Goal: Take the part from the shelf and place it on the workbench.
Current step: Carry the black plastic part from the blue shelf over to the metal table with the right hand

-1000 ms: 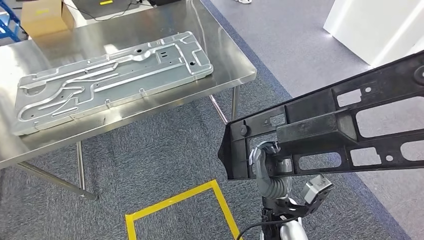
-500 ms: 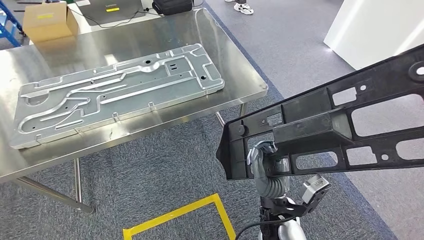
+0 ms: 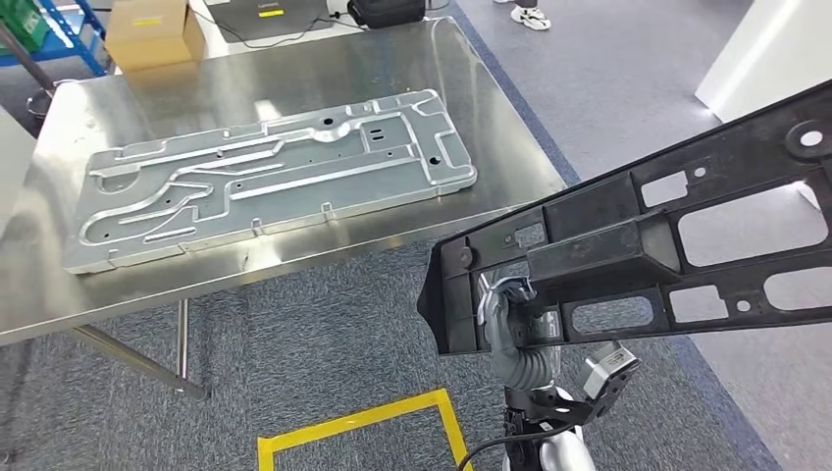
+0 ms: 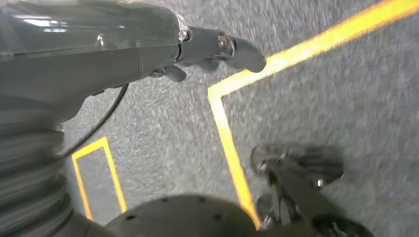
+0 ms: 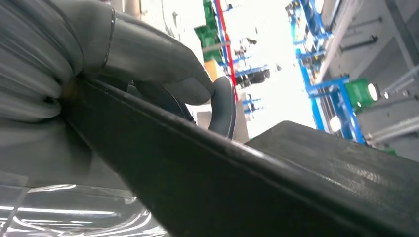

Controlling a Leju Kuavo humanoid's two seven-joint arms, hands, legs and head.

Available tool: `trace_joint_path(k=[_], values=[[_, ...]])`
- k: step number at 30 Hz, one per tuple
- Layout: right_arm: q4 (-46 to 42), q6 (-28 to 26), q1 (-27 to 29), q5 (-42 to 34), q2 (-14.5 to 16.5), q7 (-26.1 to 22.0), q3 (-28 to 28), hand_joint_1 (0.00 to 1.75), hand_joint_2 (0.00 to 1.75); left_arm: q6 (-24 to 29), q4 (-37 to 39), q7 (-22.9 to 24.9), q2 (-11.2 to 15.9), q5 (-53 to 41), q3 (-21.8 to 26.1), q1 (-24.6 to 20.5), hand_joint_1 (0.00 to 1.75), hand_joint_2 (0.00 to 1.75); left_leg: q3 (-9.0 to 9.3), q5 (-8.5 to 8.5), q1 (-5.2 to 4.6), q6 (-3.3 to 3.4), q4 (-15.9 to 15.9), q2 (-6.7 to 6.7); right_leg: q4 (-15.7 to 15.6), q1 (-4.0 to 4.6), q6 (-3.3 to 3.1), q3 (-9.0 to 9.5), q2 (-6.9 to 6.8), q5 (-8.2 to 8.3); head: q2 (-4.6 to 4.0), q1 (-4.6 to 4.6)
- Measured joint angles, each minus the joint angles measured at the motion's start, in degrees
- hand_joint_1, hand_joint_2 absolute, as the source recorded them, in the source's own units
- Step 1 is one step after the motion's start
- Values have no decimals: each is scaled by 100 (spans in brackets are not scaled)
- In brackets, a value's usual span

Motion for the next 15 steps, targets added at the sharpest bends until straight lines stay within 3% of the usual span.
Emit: trace_joint_path(k=[1, 2, 3, 6, 8, 10, 11, 13, 15], values=[[-2, -2, 7, 11, 0, 2, 2, 175, 175, 0, 0, -2, 1, -2, 0, -8, 0, 175, -188, -82, 36, -38, 311, 43, 1, -4, 5, 18, -70, -22, 0, -1], [-2, -3, 14, 20, 0, 4, 2, 175, 175, -1, 0, -2, 4, -6, 0, -7, 0, 175, -291, -59, 71, -74, 447, 69, 1, -13, 17, 42, -135, -48, 0, -1], [-2, -3, 17, 27, 0, 4, 3, 175, 175, -1, 0, -1, 10, -10, 0, 1, 0, 175, -279, 75, 102, -106, 359, 96, 2, -27, 35, 74, -191, -76, 0, -1], [-3, -3, 16, 45, 0, 4, 3, 175, 175, 0, 0, 0, 37, -19, 0, 18, 0, 175, 199, 665, 125, -161, -704, 339, 6, -61, 132, 207, -346, -182, 1, -6], [-5, -3, 15, 53, 0, 7, 4, 175, 175, -2, 0, 3, 39, -25, 0, 0, 0, 175, 367, 725, 79, -101, -1060, 455, 4, -36, 208, 260, -435, -236, 1, -9], [-8, 1, 12, 60, 1, 11, 7, 175, 175, -2, 0, 10, 41, -41, -1, -4, 0, 175, 367, 676, 54, 10, -1071, 370, -17, -25, 276, 305, -524, -270, 1, -8], [-12, 3, 11, 62, 2, 14, 9, 175, 175, -3, 0, 14, 42, -49, -1, 5, 0, 175, 379, 670, 58, 53, -1085, 313, 4, -35, 309, 324, -489, -306, 1, -5], [-20, 19, 13, 56, 2, 10, 11, 175, 175, -3, 0, 50, 43, -57, -1, 11, 0, 175, 417, 662, 71, 143, -1115, 209, 319, -56, 331, 198, -263, -507, 1, 1], [-17, 33, 41, 33, -2, 5, 10, 175, 175, -4, 0, 111, 41, -63, -2, -1, 0, 175, 431, 647, 57, 204, -1120, 95, 1077, -31, 298, -226, -43, -834, 1, 6]])
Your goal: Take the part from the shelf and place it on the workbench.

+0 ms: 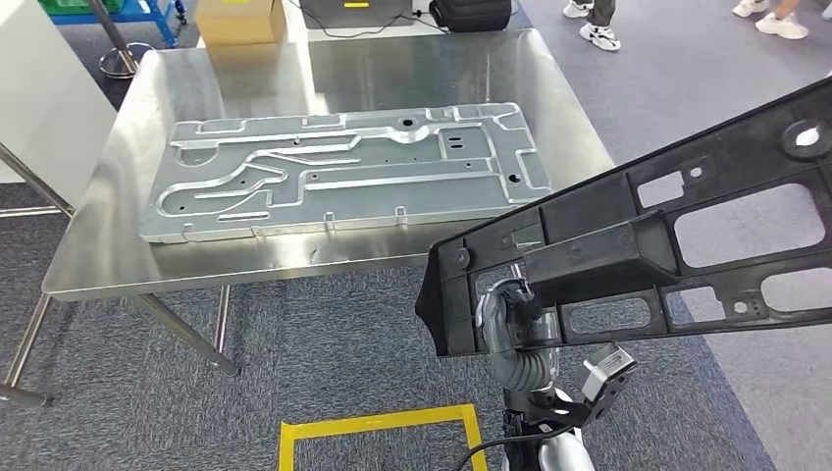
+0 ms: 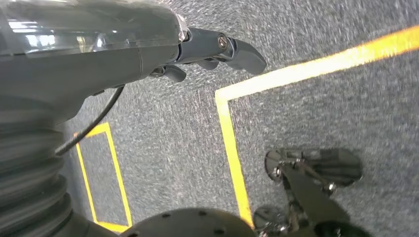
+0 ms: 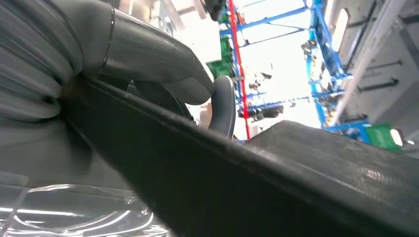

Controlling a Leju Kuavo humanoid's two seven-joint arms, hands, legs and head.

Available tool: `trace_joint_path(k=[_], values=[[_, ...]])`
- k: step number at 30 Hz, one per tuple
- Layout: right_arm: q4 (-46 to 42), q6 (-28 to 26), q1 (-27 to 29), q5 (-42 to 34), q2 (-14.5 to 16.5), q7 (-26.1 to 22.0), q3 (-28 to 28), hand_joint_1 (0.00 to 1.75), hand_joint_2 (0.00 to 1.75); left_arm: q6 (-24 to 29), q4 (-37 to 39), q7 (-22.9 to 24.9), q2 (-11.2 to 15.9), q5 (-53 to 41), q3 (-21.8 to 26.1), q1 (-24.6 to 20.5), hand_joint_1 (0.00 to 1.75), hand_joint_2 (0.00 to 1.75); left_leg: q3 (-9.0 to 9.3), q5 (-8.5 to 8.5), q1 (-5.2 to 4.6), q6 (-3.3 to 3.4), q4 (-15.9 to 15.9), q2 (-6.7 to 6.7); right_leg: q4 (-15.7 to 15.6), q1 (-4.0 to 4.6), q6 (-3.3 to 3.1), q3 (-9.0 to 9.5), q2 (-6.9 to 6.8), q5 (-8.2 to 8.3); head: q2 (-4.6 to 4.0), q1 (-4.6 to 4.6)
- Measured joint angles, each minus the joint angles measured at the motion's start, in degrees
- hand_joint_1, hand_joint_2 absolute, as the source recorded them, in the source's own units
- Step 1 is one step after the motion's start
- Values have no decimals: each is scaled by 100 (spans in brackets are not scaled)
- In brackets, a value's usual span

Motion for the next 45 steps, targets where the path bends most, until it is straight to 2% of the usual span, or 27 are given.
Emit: trace_joint_path(k=[1, 2, 3, 5, 7, 9, 10, 11, 13, 15, 16, 18, 19, 21, 22, 24, 27, 29, 31, 32, 33, 34, 36, 38, 42, 44, 45], values=[[7, 4, 21, -14, -2, -3, -1, 175, 175, 1, 0, 30, -1, -4, -1, -6, 0, 175, 5, -9, -16, 20, 4, -70, 371, 20, -20, -238, 32, -102, 0, 2], [14, 7, 39, -28, -4, -5, -1, 175, 175, 1, 0, 58, -3, -9, -1, -6, 0, 175, 16, -20, -35, 33, 8, -147, 587, 41, -43, -411, 46, -97, 0, 2], [21, 9, 51, -40, -6, -9, -1, 175, 175, 2, 0, 86, -6, -21, -1, 0, 0, 175, 34, -32, -55, 42, 13, -223, 594, 59, -73, -484, 60, 26, 0, 1], [30, 10, 60, -60, -9, -19, -3, 175, 175, 4, 0, 145, -14, -48, -2, 14, 0, 175, 88, -67, -86, 46, 25, -373, 16, 95, -164, -334, 166, 528, 0, 1], [37, 10, 68, -67, -11, -27, -8, 175, 175, 9, 1, 195, -31, -69, -5, 17, 0, 175, 107, -102, -102, 22, 48, -510, -632, 109, -242, -112, 418, 865, -1, -4], [48, 8, 98, -63, -16, -37, -14, 175, 175, 15, 1, 225, -43, -88, -8, 22, 0, 175, 82, -119, -81, -29, 58, -620, -861, 125, -266, -33, 543, 889, -1, -8], [50, 6, 115, -54, -18, -51, -16, 175, 175, 16, 1, 236, -42, -95, -9, 29, 0, 175, 71, -124, -69, -61, 53, -674, -901, 122, -272, -13, 506, 886, 0, -9], [52, 3, 130, -39, -19, -70, -17, 175, 175, 16, 1, 245, -37, -102, -10, 44, 0, 175, 69, -139, -65, -90, 62, -660, -932, 116, -289, 14, 460, 887, 0, -8], [52, -1, 154, 9, -19, -110, -21, 175, 175, 15, 0, 260, -36, -106, -11, 59, 0, 175, -23, -290, -79, -157, 298, -433, -1001, 75, -330, 90, 360, 887, 0, -44], [58, -8, 170, 66, -23, -102, -28, 175, 175, 7, 0, 264, -47, -93, -11, 39, 0, 175, -329, -601, -57, -222, 931, -133, -1026, 67, -355, 146, 258, 865, 0, -80], [66, -13, 172, 96, -27, -80, -32, 175, 175, -2, 1, 262, -56, -79, -11, 24, 0, 175, -521, -733, -33, -251, 1284, -65, -1024, 68, -358, 160, 210, 848, 0, -81], [85, -27, 168, 189, -39, -26, -36, 175, 175, -19, 2, 239, -74, -37, -10, 13, 0, 175, -698, -710, 9, -291, 1556, -13, -1017, 64, -347, 195, 142, 808, 0, -82], [91, -31, 165, 249, -47, -7, -35, 175, 175, -20, 2, 214, -84, -9, -8, 15, 0, 175, -632, -545, 22, -298, 1382, -2, -1014, 60, -336, 221, 122, 785, 0, -83], [97, -56, 158, 409, -67, 11, -27, 175, 175, -22, 1, 146, -113, 63, -2, 21, 0, 175, -281, -142, 25, -279, 641, 10, -1011, 60, -303, 284, 97, 735, 0, -81], [98, -96, 154, 507, -78, 15, -17, 175, 175, -25, 2, 107, -130, 96, 2, 18, 0, 175, -125, -27, 12, -256, 320, 14, -1007, 66, -282, 302, 89, 714, 0, -81], [90, -297, 151, 791, -104, 45, 10, 175, 175, -52, 4, 23, -174, 139, 9, 11, 0, 175, 5, -13, -22, -191, 54, 13, -1011, 77, -226, 311, 78, 689, 0, -81], [-12, -746, 165, 1314, -182, 84, 38, 175, 175, -112, 4, -96, -232, 136, 14, 20, 0, 175, 28, -20, -12, -92, -9, 0, -984, 68, -127, 311, 70, 634, 0, -78], [-136, -1029, 172, 1640, -268, 79, 41, 175, 175, -129, 3, -149, -263, 116, 15, 21, 0, 175, 72, -12, 6, -21, -69, -1, -594, 69, -90, 134, 73, 407, 0, -70], [-245, -1351, 205, 1986, -370, 68, 41, 175, 175, -168, 4, -206, -291, 83, 14, 18, 0, 175, 95, -35, -19, 31, -71, -2, 165, 67, -83, -268, 77, 75, 0, -65], [-292, -1515, 228, 2146, -421, 63, 41, 175, 175, -198, 5, -230, -310, 64, 14, 19, 0, 175, 106, -49, -30, 45, -67, -6, 480, 66, -82, -453, 78, -9, 0, -65], [-341, -1677, 246, 2285, -467, 58, 41, 175, 175, -228, 7, -247, -335, 40, 13, 21, 0, 175, 122, -65, -39, 53, -59, -11, 626, 66, -84, -561, 78, 16, 0, -65], [-400, -1824, 254, 2401, -508, 55, 41, 175, 175, -252, 9, -250, -362, 22, 10, 24, 0, 175, 145, -85, -43, 54, -48, -19, 540, 67, -93, -556, 78, 159, 0, -64], [-553, -2091, 243, 2609, -575, 49, 41, 175, 175, -272, 13, -243, -412, 0, 3, 28, 0, 175, 198, -137, -47, 32, -18, -33, -166, 72, -133, -272, 80, 611, -1, -63], [-715, -2326, 203, 2812, -631, 22, 43, 175, 175, -276, 15, -234, -448, -6, -3, 18, 0, 175, 217, -187, -66, -14, 24, -42, -777, 91, -167, -8, 85, 862, -1, -63], [-905, -2860, 39, 3350, -755, 37, 56, 175, 175, -269, 15, -215, -466, 1, -4, 2, 0, 175, 212, -237, -80, -113, 50, -43, -926, 86, -235, 41, 99, 884, 0, -66], [-929, -3024, -195, 3713, -834, 233, 72, 175, 175, -241, 15, -169, -476, 45, -3, -6, 0, 175, 89, -429, -73, -174, 348, -25, -964, 54, -287, 60, 95, 899, 0, -68], [-910, -3025, -360, 3908, -874, 389, 78, 175, 175, -225, 15, -137, -484, 79, 1, -12, 0, 175, -62, -599, -57, -201, 676, -16, -970, 49, -300, 65, 93, 900, 0, -69]])
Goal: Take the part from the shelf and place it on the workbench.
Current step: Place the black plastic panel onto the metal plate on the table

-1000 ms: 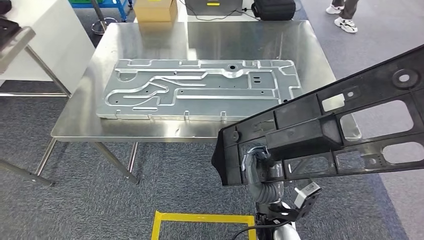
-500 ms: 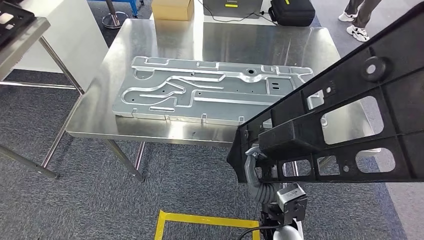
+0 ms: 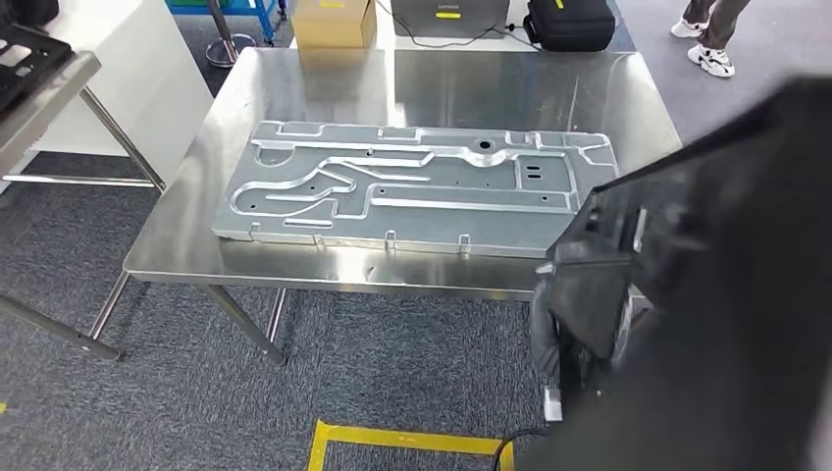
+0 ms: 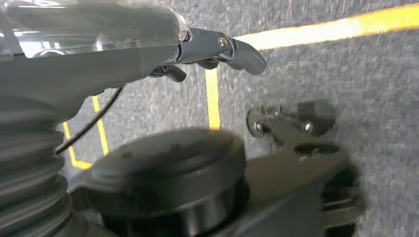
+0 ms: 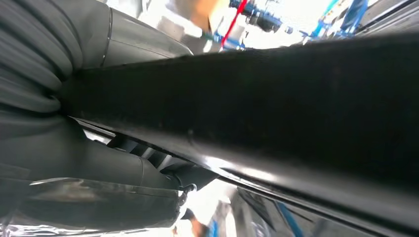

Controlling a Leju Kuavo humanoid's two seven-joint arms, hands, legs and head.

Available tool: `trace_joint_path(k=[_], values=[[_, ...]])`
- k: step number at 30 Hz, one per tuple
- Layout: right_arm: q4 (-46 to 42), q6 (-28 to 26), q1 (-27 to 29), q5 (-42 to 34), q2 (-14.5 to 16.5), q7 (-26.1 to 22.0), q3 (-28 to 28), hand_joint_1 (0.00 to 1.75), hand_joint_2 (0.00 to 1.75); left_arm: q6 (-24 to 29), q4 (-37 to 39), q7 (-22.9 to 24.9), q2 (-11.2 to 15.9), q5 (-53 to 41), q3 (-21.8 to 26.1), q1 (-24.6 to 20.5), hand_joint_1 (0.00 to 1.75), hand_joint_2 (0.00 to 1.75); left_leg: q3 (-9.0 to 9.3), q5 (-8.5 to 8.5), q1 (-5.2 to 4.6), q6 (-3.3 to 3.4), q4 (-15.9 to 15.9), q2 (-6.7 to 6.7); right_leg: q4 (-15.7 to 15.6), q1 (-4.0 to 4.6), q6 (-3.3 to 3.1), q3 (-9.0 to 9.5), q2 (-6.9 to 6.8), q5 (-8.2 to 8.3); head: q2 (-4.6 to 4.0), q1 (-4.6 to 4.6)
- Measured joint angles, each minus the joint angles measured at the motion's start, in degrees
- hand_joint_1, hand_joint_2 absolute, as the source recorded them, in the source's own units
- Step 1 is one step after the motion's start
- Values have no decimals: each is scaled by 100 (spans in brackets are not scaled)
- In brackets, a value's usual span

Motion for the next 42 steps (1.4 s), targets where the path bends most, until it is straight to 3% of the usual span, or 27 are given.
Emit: trace_joint_path(k=[2, 3, 4, 5, 7, 9, 13, 15, 17, 18, 19, 20, 22, 23, 24, 27, 29, 32, 34, 35, 38, 39, 42], values=[[128, 119, -385, 370, -81, 343, 3, 175, 175, 15, 1, 74, -21, 52, 11, -27, 0, 175, -372, -301, 27, -44, 755, 11, 2, 1, -9, 0, -3, -2, 0, -1], [238, 214, -596, 531, -120, 503, 1, 175, 175, 16, 2, 114, -33, 66, 17, -43, 0, 175, -493, -337, 36, -57, 984, 13, 4, 1, -8, 3, -5, -3, 0, 0], [374, 313, -802, 656, -153, 630, -4, 175, 175, 15, 3, 151, -42, 69, 22, -56, 0, 175, -503, -252, 39, -60, 979, 16, 5, 1, -7, 11, -6, -3, 0, 0], [534, 421, -1013, 753, -183, 736, -17, 175, 175, 15, 4, 188, -51, 68, 27, -65, 0, 175, -400, -61, 41, -52, 736, 19, 5, 0, -4, 24, -5, -5, 0, 0], [930, 642, -1467, 891, -247, 894, -64, 175, 175, 15, 5, 226, -64, 68, 37, -62, 0, 175, -39, 356, 30, -7, -73, 31, 6, 9, 16, 45, 2, -11, 0, 1], [1448, 860, -1961, 934, -334, 978, -123, 175, 175, 17, 10, 227, -85, 64, 44, -61, 0, 175, 165, 512, 5, 58, -581, 39, 9, 26, 70, 24, 6, -1, 0, 2], [2944, 1142, -3047, 818, -591, 897, -218, 175, 175, 68, 17, 221, -134, 39, 50, -58, 0, 175, 164, 559, 15, 198, -706, 18, 62, 27, 208, -40, -13, -25, -1, 7], [3870, 1185, -3636, 788, -725, 855, -227, 175, 175, 91, 22, 221, -152, 18, 51, -62, 0, 175, 165, 598, 28, 261, -747, 17, 529, 16, 237, -268, -12, -282, -1, 11], [4801, 1191, -4161, 788, -826, 845, -226, 175, 175, 100, 25, 221, -158, -6, 54, -56, 0, 175, 149, 602, 13, 288, -740, 9, 1248, 15, 255, -644, -9, -565, 0, 14], [5241, 1215, -4380, 814, -864, 868, -226, 175, 175, 102, 25, 221, -159, -19, 56, -49, 0, 175, 149, 598, 7, 292, -733, 3, 1479, 15, 262, -779, -10, -597, 0, 14], [5625, 1256, -4569, 855, -893, 903, -225, 175, 175, 103, 26, 221, -159, -30, 59, -46, 0, 175, 150, 589, 4, 293, -722, -7, 1515, 14, 264, -826, -10, -520, 0, 14], [5985, 1311, -4740, 906, -920, 947, -221, 175, 175, 103, 26, 221, -160, -43, 61, -45, 0, 175, 154, 576, 3, 289, -705, -19, 1335, 13, 260, -772, -10, -342, 0, 14], [6568, 1421, -5031, 1004, -961, 1044, -208, 175, 175, 103, 27, 221, -161, -64, 62, -47, 0, 175, 148, 532, -6, 262, -657, -37, 652, 18, 230, -500, -11, 77, 0, 15], [6812, 1465, -5161, 1051, -975, 1094, -193, 175, 175, 103, 28, 222, -161, -72, 62, -48, 0, 175, 126, 513, -19, 244, -622, -44, 345, 27, 210, -385, -9, 190, 0, 14], [7023, 1512, -5273, 1102, -987, 1150, -171, 175, 175, 102, 30, 222, -160, -74, 62, -49, 0, 175, 98, 505, -29, 222, -599, -46, 174, 37, 190, -329, -6, 227, 0, 11], [7532, 1742, -5484, 1312, -1038, 1374, -64, 175, 175, 98, 31, 226, -156, -82, 62, -49, 0, 175, 46, 493, -33, 161, -583, -48, 81, 37, 128, -319, -6, 198, 0, 9], [7778, 1936, -5545, 1448, -1077, 1517, 36, 175, 175, 92, 31, 233, -151, -82, 63, -50, 0, 175, -26, 363, -30, 103, -401, -34, 48, 5, 81, -282, -15, 197, -1, 5], [8086, 2118, -5596, 1539, -1123, 1713, 159, 175, 175, 69, 31, 229, -139, -73, 73, -62, 0, 175, -499, -69, 7, 24, 603, 1, 35, -5, 39, -248, -25, 184, 0, -1], [8248, 2168, -5596, 1565, -1144, 1849, 208, 175, 175, 44, 31, 221, -133, -70, 78, -80, 0, 175, -715, -103, 20, 12, 1016, 13, 36, -4, 33, -229, -19, 172, 0, -1], [8314, 2181, -5591, 1570, -1151, 1909, 225, 175, 175, 37, 31, 217, -133, -70, 78, -83, 0, 175, -668, 41, 21, 22, 895, 15, 37, -3, 34, -212, -11, 164, 0, -1], [8461, 2190, -5581, 1548, -1184, 2060, 245, 175, 175, 46, 31, 189, -133, -69, 80, -57, 0, 175, -196, 598, 6, 98, -169, 15, 36, 9, 72, -167, 21, 137, 0, 0], [8501, 2186, -5578, 1530, -1208, 2111, 247, 175, 175, 57, 31, 174, -134, -68, 81, -49, 0, 175, -85, 651, -6, 123, -419, 16, 36, 16, 97, -173, 24, 136, 0, 1], [8609, 2163, -5540, 1483, -1312, 2243, 246, 175, 175, 91, 31, 130, -138, -66, 84, -33, 0, 175, -10, 612, -15, 184, -616, 6, 11, 32, 190, -194, 8, 151, 0, 6]])
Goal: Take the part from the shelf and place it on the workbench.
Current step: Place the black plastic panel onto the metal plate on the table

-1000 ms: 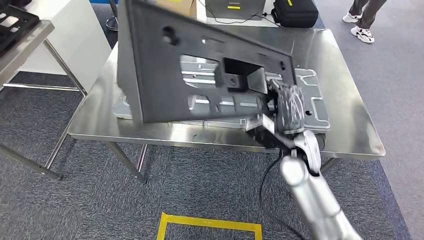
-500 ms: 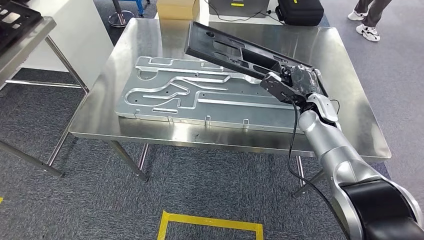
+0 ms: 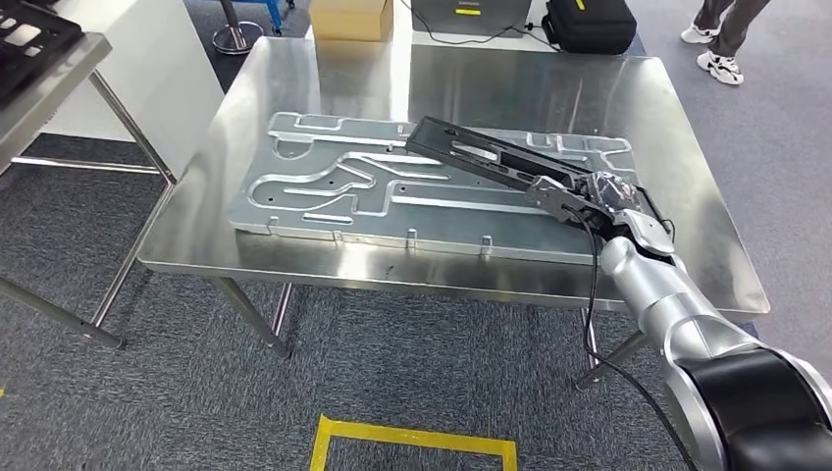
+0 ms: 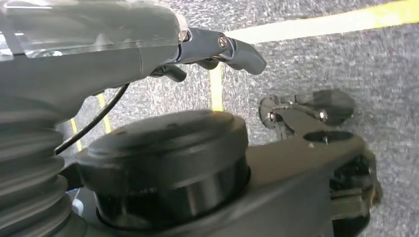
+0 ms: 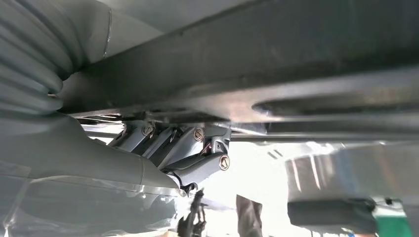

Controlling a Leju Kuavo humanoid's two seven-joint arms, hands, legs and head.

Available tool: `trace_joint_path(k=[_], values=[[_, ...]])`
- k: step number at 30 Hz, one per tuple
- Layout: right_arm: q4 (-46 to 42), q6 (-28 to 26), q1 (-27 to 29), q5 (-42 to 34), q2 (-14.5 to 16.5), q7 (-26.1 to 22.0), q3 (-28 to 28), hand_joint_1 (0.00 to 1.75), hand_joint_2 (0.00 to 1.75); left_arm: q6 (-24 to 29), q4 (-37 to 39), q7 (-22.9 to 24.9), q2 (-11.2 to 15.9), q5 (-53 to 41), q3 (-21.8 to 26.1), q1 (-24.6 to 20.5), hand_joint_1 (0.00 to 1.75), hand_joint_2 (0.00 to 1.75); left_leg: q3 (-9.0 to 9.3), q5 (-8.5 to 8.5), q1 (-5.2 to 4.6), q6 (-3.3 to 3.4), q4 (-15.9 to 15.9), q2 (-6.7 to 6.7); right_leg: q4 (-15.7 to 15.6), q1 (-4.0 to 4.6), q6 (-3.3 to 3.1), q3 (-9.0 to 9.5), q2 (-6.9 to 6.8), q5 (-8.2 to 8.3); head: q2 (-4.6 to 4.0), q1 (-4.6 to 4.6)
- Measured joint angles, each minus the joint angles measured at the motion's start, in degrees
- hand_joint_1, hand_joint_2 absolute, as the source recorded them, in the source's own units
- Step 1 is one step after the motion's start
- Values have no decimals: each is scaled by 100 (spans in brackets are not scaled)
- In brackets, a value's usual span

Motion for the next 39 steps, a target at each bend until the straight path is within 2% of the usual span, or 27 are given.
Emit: trace_joint_path(k=[1, 2, 3, 5, 6, 7, 8, 9, 11, 13, 14, 17, 19, 21, 22, 23, 24, 26, 27, 28, 31, 33, 34, 36, 37, 38, 39], values=[[27, -9, 19, -10, -32, 27, -2, 175, 175, 6, 0, -9, -4, 0, 1, 3, 0, 175, 19, 19, 11, 30, -40, -4, 19, -2, 29, -2, -5, -25, 0, 3], [52, -19, 31, -21, -62, 50, -6, 171, 131, 9, 0, -13, -8, -1, 1, 4, 0, 175, 43, 39, 24, 64, -85, -2, 123, -3, 54, -44, -6, -103, 0, 6], [75, -32, 43, -33, -90, 73, -13, 128, 87, 9, 0, -14, -11, -1, 1, 4, 0, 175, 65, 57, 34, 92, -124, 1, 341, -6, 74, -142, -6, -238, 0, 10], [119, -55, 76, -66, -150, 124, -39, 41, 0, 11, 0, -5, -12, -3, 1, 8, 0, 175, 68, 64, 23, 122, -133, 4, 1048, -15, 104, -485, -7, -578, 0, 16], [139, -60, 105, -80, -178, 150, -56, 0, 0, 19, 0, 1, -12, -3, 1, 12, 0, 175, 67, 61, 17, 127, -128, 3, 1371, -17, 118, -649, -7, -684, -1, 16], [160, -62, 138, -92, -207, 177, -73, 0, 0, 30, 0, 5, -12, 5, 1, 13, 0, 175, 68, 55, 13, 130, -119, 2, 1535, -21, 128, -740, -8, -689, -1, 16], [176, -66, 166, -102, -234, 201, -89, 0, 0, 43, 0, 7, -12, 22, 4, 14, 0, 175, 69, 47, 13, 128, -104, 0, 1478, -27, 132, -722, -9, -584, -1, 17], [188, -69, 184, -115, -256, 221, -110, 0, 0, 56, 0, 7, -15, 51, 12, 14, 0, 175, 69, 32, 13, 122, -81, -2, 1198, -33, 130, -592, -12, -393, -1, 17], [198, -73, 189, -162, -301, 247, -166, 0, 0, 71, 0, 11, -21, 103, 42, 15, 0, 87, 60, -11, 3, 88, -21, -7, 426, -29, 106, -218, -19, -63, 0, 18], [204, -72, 190, -216, -340, 249, -226, 0, 0, 89, 0, 23, -23, 119, 65, 18, 0, 0, 46, -40, -14, 42, 16, -13, 57, -1, 53, -41, -16, 20, -1, 15], [212, -71, 195, -242, -353, 250, -254, 0, 0, 99, 0, 30, -23, 119, 70, 23, 0, 0, 45, -42, -19, 21, 17, -15, 51, 16, 23, -37, -11, 14, -1, 13], [231, -74, 222, -339, -388, 237, -350, 0, 0, 115, 0, 30, -17, 119, 90, 35, 0, 0, 12, -135, -21, -54, 121, -8, 16, -29, -69, -22, -14, 36, 0, 6], [234, -80, 242, -421, -400, 197, -428, 0, 0, 110, 0, 15, -14, 119, 95, 40, 0, 0, -216, -450, 5, -116, 645, 5, -1, -49, -117, -9, -21, 41, 0, -7], [239, -106, 300, -516, -410, 108, -525, 0, 0, 103, 0, 2, -11, 122, 99, 49, 0, 0, -571, -795, 40, -165, 1423, 13, 0, -47, -134, -10, -23, 37, 0, -13], [242, -138, 342, -561, -414, 50, -581, 0, 0, 100, 0, -4, -10, 127, 101, 57, 0, 0, -678, -842, 52, -178, 1645, 14, 2, -45, -135, -9, -23, 36, 0, -13], [243, -183, 384, -600, -417, -7, -638, 0, 0, 97, 0, -9, -9, 131, 103, 63, 0, 0, -683, -776, 61, -184, 1648, 14, 5, -46, -133, -7, -23, 34, 0, -13], [242, -235, 418, -629, -420, -56, -694, 0, 0, 95, 0, -14, -8, 135, 104, 67, 0, 0, -571, -605, 68, -181, 1407, 15, 8, -47, -128, -2, -20, 31, 0, -13], [240, -313, 450, -668, -430, -108, -795, 0, 0, 90, 0, -19, -4, 137, 105, 67, 0, 0, -167, -223, 70, -149, 576, 17, 13, -41, -103, 9, -15, 20, -1, -13], [240, -339, 454, -681, -438, -127, -840, 0, 0, 87, 0, -20, -2, 137, 105, 64, 0, 0, -11, -119, 63, -125, 254, 17, 16, -33, -79, 8, -12, 18, -1, -12], [240, -376, 461, -698, -444, -163, -884, 0, 0, 83, 0, -20, 0, 137, 106, 63, 0, 0, 71, -84, 53, -103, 75, 15, 15, -26, -49, 4, -10, 22, -1, -9], [228, -651, 503, -790, -452, -505, -1038, 0, 0, 54, 0, 9, 0, 135, 109, 69, 0, 0, 95, -64, 39, -9, -22, 11, -6, -37, 60, 2, -12, 37, 0, -5], [191, -848, 496, -880, -443, -855, -1160, 0, 0, 26, 0, 46, -3, 127, 110, 66, 0, 0, 123, -15, 48, 71, -97, 13, 193, -51, 105, -84, -15, -116, 0, -2], [168, -901, 470, -912, -437, -1002, -1210, 0, 0, 7, 0, 61, -5, 122, 110, 62, 0, 0, 133, 0, 52, 94, -120, 16, 469, -55, 113, -208, -16, -282, 0, 1], [131, -951, 394, -918, -414, -1197, -1273, 0, 0, -50, 0, 84, -8, 114, 110, 57, 0, 0, 131, 1, 42, 112, -119, 17, 1231, -51, 129, -563, -14, -632, 0, 2], [110, -973, 358, -889, -400, -1266, -1286, 0, 0, -87, 0, 92, -12, 111, 110, 58, 0, 0, 132, -1, 39, 113, -113, 17, 1512, -51, 138, -698, -15, -705, 0, 2], [84, -1007, 315, -828, -381, -1322, -1293, 0, 0, -124, 0, 100, -16, 109, 110, 59, 0, 0, 132, -6, 38, 111, -104, 15, 1595, -55, 143, -744, -16, -668, 0, 2], [52, -1054, 256, -737, -362, -1368, -1294, 0, 0, -157, 0, 108, -25, 106, 110, 58, 0, 0, 133, -15, 40, 103, -87, 12, 1449, -62, 145, -678, -18, -526, 0, 2]])
